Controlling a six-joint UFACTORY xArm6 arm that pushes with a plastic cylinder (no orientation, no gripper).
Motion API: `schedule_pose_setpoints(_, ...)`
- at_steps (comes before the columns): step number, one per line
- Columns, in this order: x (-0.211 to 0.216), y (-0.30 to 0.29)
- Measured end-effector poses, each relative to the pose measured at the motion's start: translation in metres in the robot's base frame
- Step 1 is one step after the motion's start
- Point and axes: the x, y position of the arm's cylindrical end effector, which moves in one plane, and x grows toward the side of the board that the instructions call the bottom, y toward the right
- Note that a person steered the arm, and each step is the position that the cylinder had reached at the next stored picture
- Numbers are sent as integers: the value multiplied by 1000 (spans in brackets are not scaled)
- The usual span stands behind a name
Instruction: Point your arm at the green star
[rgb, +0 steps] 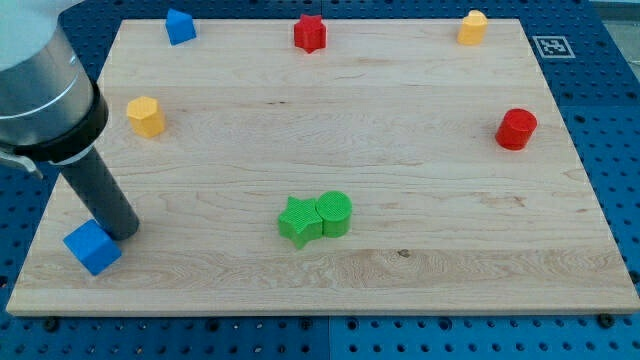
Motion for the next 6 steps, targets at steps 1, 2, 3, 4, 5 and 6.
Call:
schedule_pose_setpoints(1, 1, 5)
schedule_pose_setpoints(2, 1, 57)
schedule_pose_setpoints(3, 0, 113)
schedule_pose_setpoints(4, 0, 135)
schedule_pose_setpoints(5, 1, 135)
schedule_pose_setpoints(6, 3, 135)
